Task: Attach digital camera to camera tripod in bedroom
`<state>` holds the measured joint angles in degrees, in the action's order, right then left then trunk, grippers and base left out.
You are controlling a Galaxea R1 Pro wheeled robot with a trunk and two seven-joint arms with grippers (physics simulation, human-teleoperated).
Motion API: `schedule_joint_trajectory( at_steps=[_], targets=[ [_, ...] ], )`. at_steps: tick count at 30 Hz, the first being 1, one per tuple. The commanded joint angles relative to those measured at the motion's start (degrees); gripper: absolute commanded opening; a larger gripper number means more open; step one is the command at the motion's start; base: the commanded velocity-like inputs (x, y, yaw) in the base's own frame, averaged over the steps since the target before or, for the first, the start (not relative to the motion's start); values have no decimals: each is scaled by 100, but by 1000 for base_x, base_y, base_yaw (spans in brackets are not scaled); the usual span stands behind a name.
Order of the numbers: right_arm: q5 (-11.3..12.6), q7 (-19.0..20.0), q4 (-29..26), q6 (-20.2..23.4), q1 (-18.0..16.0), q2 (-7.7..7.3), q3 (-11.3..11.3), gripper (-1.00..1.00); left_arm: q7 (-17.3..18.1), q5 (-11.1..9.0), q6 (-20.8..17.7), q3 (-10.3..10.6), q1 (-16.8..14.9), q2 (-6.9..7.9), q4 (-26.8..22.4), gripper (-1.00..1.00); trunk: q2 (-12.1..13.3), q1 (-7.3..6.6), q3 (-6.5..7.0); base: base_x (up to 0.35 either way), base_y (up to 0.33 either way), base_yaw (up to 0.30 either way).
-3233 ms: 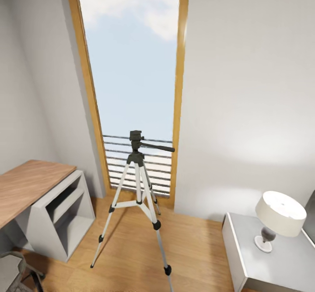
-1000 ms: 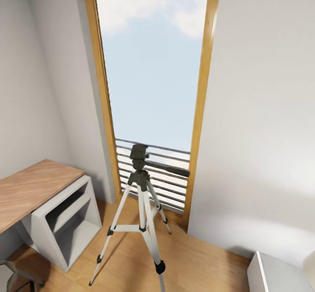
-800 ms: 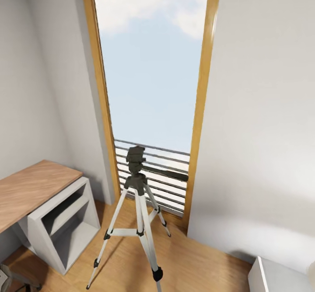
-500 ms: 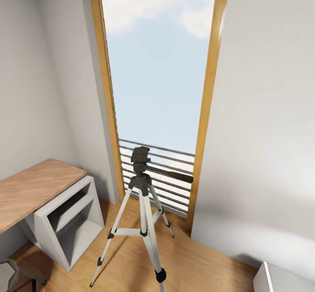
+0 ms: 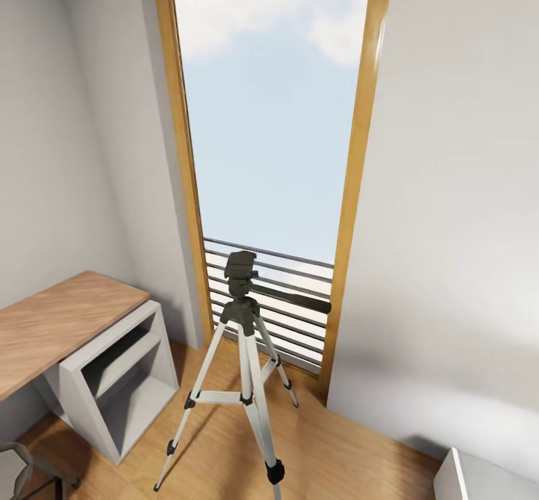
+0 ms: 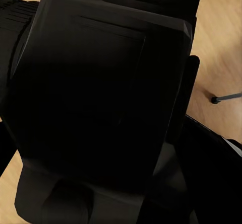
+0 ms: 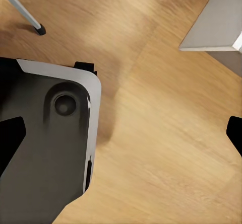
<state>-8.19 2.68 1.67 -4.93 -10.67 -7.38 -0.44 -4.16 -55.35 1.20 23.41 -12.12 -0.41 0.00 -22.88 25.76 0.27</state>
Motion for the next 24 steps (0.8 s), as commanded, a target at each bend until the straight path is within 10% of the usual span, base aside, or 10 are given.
schedule_joint_trajectory(
  at_steps=[1, 24],
  targets=[
    [-42, 10, 18, -33, -6, -4, -8, 100, -23, -39, 12, 49, -1, -2, 0, -100, -4, 2, -2, 0, 0, 1],
    [-51, 22, 18, -9, -6, 0, -8, 100, -22, -44, 4, 49, -1, -3, 0, -100, -4, 2, -2, 0, 0, 0]
  ],
)
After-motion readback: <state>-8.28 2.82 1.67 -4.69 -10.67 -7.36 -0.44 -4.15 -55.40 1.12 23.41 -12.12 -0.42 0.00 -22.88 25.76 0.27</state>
